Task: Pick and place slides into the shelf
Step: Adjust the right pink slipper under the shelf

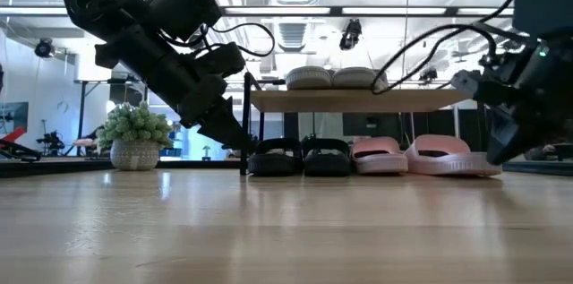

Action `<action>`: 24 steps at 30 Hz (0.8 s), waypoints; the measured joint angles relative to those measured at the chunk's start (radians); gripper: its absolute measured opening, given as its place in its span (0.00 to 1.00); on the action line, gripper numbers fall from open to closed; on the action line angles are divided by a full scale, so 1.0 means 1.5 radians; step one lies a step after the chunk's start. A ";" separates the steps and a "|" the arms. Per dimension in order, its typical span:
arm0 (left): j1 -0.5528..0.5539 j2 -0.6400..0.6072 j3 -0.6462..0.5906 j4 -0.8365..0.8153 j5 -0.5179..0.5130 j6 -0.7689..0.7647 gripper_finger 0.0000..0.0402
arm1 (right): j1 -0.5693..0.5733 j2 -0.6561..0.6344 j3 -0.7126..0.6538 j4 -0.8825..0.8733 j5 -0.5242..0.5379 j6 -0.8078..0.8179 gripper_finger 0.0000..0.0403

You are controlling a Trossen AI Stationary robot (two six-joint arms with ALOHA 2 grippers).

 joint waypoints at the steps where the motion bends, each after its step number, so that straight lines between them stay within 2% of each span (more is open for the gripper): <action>1: 0.000 0.000 0.000 0.000 0.000 0.000 0.00 | -0.003 -0.001 -0.007 -0.001 0.000 0.003 0.03; 8: 0.000 0.000 0.000 0.000 0.000 0.000 0.00 | -0.052 -0.001 -0.043 0.003 0.006 0.012 0.03; 12: 0.000 0.000 0.000 0.000 0.000 0.000 0.00 | -0.095 -0.001 -0.050 0.048 0.036 -0.049 0.03; 18: 0.000 0.000 0.000 0.000 0.000 0.000 0.00 | -0.170 0.000 -0.052 0.109 0.037 -0.184 0.03; 24: 0.000 0.000 0.001 0.000 0.000 -0.001 0.00 | -0.211 0.000 -0.054 0.108 0.048 -0.206 0.03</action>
